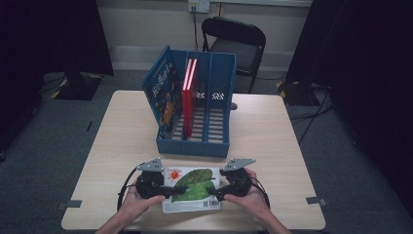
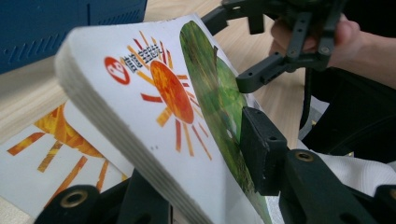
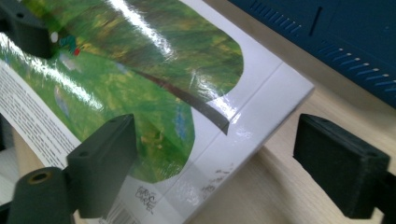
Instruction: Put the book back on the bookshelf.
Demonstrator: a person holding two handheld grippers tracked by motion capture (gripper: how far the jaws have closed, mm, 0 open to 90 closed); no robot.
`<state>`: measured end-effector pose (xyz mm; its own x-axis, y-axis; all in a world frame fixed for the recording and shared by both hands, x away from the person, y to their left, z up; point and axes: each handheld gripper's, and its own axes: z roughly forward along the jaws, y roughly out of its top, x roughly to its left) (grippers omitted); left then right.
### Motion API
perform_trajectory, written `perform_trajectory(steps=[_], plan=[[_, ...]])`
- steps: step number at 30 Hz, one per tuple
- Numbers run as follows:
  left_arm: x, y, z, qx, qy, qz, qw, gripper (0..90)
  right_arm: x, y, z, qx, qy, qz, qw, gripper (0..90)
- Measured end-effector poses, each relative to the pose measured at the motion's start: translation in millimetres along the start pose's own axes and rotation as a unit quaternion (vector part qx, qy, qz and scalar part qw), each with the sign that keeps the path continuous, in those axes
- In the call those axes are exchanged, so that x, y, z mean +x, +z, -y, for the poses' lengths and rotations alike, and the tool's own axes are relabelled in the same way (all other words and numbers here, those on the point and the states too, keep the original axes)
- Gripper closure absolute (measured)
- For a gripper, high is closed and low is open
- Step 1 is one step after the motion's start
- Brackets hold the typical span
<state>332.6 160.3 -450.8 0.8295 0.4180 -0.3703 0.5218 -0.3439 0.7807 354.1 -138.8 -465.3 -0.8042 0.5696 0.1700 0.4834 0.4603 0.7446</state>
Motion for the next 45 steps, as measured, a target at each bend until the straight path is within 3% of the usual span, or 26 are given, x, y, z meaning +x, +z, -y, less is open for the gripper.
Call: perform_trajectory(steps=[4, 10, 18, 24, 31, 34, 42, 45], plan=[[-0.8, -0.9, 1.0, 0.006, 0.005, 0.007, 0.9999, 67.6, -1.6, 1.5, 1.7, -0.010, 0.013, -0.024, 0.9996, 11.8], [-2.8, -1.3, 1.2, 0.008, 0.014, 0.002, 0.9999, 67.6, 3.0, 3.5, 1.4, -0.010, 0.003, -0.037, 0.9993, 14.4], [2.0, -3.5, 1.9, 0.009, 0.002, -0.009, 0.9999, 66.8, 7.9, -4.6, 0.0, -0.031, -0.014, -0.022, 0.9992, 23.4], [4.2, -4.5, 1.6, 0.011, 0.006, -0.019, 0.9997, 64.7, 8.0, -8.5, -2.4, -0.042, -0.018, -0.024, 0.9987, 26.7], [8.8, -4.2, 1.9, 0.013, -0.003, -0.029, 0.9995, 63.3, 7.3, -12.6, -3.2, -0.050, -0.018, -0.025, 0.9983, 32.1], [9.8, -4.3, 1.9, 0.020, 0.001, -0.038, 0.9991, 62.8, 8.8, -15.3, -5.1, -0.065, -0.015, -0.022, 0.9976, 34.1], [11.7, -4.8, 2.2, 0.022, 0.006, -0.039, 0.9990, 63.1, 6.9, -18.2, -6.6, -0.070, -0.014, -0.016, 0.9974, 42.8], [11.5, -5.9, 1.6, 0.019, 0.012, -0.051, 0.9985, 62.0, 6.3, -20.5, -7.6, -0.072, -0.014, -0.015, 0.9972, 44.1]])
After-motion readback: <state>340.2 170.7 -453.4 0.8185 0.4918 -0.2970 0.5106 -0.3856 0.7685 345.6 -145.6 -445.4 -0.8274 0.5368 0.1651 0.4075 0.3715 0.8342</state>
